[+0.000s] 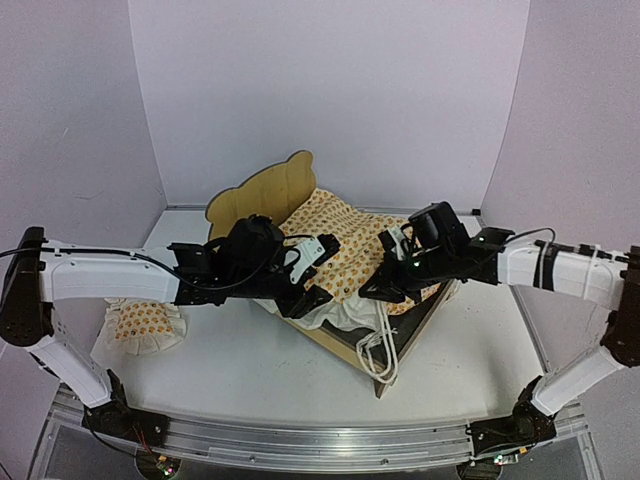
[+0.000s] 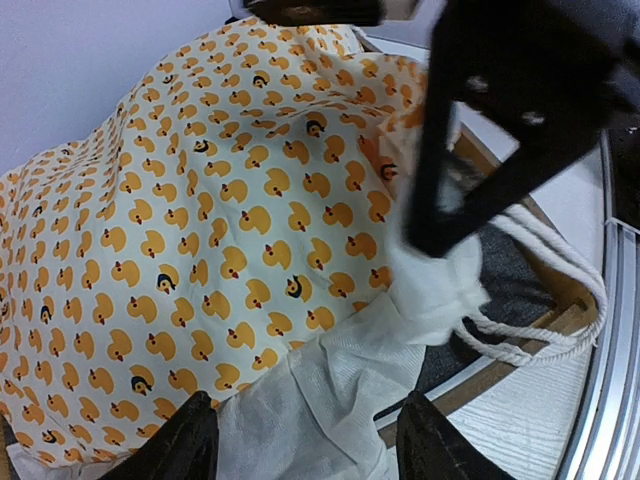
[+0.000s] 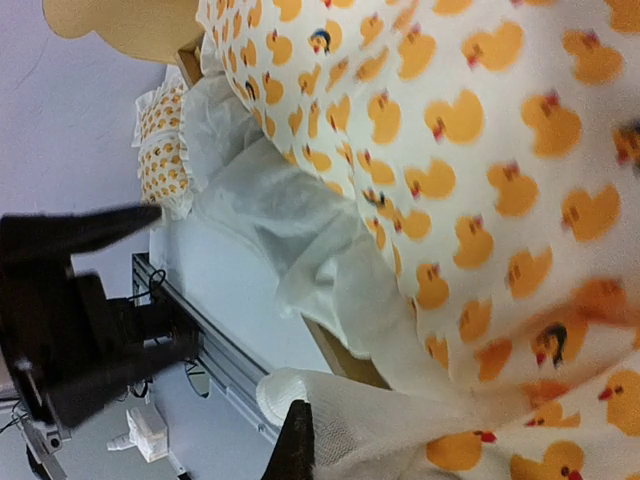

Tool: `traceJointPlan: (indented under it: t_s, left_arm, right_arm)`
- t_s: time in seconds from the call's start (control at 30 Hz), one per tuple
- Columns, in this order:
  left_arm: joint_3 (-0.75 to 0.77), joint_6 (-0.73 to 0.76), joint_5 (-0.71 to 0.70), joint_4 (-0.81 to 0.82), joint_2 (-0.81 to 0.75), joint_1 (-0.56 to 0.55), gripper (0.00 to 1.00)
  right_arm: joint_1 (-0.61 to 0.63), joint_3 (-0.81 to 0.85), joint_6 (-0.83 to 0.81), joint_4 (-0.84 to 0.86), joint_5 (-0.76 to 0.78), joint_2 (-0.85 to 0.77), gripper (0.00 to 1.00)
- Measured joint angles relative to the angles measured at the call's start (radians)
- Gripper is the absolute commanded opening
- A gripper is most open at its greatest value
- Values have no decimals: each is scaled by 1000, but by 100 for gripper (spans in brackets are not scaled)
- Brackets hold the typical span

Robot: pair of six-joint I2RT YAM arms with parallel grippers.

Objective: Set up the pet bed

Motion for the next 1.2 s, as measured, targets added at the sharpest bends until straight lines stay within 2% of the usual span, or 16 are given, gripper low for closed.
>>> traceJointPlan:
  t_s: [0.1, 0.3, 0.4, 0.53, 0.6, 0.83, 0.97, 1.07, 1.2]
  left_arm:
    - [-46, -28, 60, 32, -48, 18, 68]
    - [-76, -129, 154, 140, -66, 53, 66]
    - [-75, -206, 212, 199, -36, 66, 63]
    - [-75, -295, 336, 280, 42, 72, 61]
    - [-83, -332, 396, 323, 70, 69, 61]
    - [-103, -337, 459, 396, 73, 10, 64]
    - [-103, -299, 466, 417, 84, -35, 69]
    - [-98, -276, 446, 421, 114, -49, 80]
    - [-37, -232, 437, 415, 212, -44, 81]
  right_arm:
    - [0, 103, -40, 40, 50, 130, 2]
    - [-25, 327, -110, 19, 72, 361, 37]
    - [-43, 445, -161, -89, 39, 426, 53]
    - [-54, 544, -268, -312, 6, 414, 66]
    - [-54, 557, -317, -411, 1, 381, 70]
    - [-53, 559, -500, -767, 11, 173, 70]
    - [-53, 497, -564, -852, 29, 58, 71]
    - [-53, 461, -590, -888, 47, 37, 72]
    - [-53, 421, -595, -887, 69, 44, 73]
